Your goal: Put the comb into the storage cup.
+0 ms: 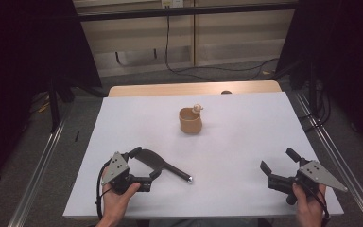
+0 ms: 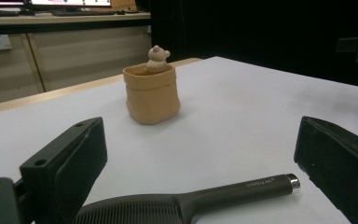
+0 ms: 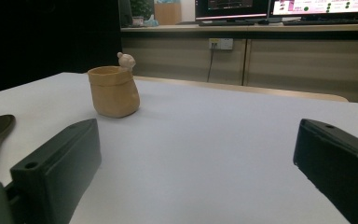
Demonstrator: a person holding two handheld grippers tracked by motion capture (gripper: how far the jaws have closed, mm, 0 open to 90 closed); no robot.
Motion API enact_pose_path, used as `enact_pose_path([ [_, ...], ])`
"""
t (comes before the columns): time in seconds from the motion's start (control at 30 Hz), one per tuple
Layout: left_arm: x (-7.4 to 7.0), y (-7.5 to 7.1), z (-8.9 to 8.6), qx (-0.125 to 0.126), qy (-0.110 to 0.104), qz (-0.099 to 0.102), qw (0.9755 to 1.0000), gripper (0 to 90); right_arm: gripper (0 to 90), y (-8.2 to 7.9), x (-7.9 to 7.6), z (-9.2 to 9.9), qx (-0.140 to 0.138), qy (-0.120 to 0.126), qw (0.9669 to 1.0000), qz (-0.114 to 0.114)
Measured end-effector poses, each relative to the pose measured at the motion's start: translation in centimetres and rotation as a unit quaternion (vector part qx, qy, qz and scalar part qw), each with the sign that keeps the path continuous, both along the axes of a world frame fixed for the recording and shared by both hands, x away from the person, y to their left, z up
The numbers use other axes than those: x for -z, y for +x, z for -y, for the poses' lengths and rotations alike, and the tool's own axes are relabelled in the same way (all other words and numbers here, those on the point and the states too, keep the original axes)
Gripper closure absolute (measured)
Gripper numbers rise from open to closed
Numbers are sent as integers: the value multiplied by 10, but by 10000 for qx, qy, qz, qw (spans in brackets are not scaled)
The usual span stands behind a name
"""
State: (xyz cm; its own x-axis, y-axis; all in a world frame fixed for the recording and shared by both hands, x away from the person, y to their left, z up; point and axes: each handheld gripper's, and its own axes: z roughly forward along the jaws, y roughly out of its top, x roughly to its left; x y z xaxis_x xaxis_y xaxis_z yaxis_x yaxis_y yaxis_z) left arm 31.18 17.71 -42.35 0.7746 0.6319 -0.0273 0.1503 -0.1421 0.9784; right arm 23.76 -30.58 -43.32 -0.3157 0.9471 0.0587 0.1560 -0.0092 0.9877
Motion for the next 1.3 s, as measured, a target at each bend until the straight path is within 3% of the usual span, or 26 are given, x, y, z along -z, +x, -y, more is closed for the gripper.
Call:
enact_pose_path([
  [0.27,-2,10,21,188,-166,-8,9997,39,2,0,0,-1,-39,-22,10000,-30],
  [0.4,-3,18,32,185,-102,27,9998,40,2,0,0,-1,-19,-18,10000,-14],
  [0.47,-5,22,37,278,-156,-31,9995,48,2,0,0,-1,-30,-17,10000,-15],
  [0.57,-7,24,42,389,-47,43,9992,87,2,-1,0,-1,-28,-28,10000,-6],
  [0.7,-4,24,42,337,-129,3,9993,226,2,-1,0,-1,-27,-39,10000,-6],
  [0.8,0,22,39,378,-57,-6,9993,340,2,-1,0,-1,-39,-42,10000,-5],
  [1.0,6,21,37,635,64,-94,9979,575,2,-2,0,-1,-62,-56,10000,6],
  [1.07,6,21,37,790,48,-18,9969,714,2,-2,0,-2,-64,-51,10000,2],
  [1.13,6,19,37,850,185,-35,9962,848,2,-3,0,-1,-51,-62,10000,4],
  [1.2,8,19,36,940,285,-96,9951,867,2,-3,0,-1,-45,-56,10000,-1],
  [1.27,8,18,35,1002,244,-166,9945,885,2,-2,0,-1,-42,-50,10000,7],
  [1.3,8,17,35,1045,283,-112,9941,896,2,-2,0,-1,-41,-55,10000,3],
])
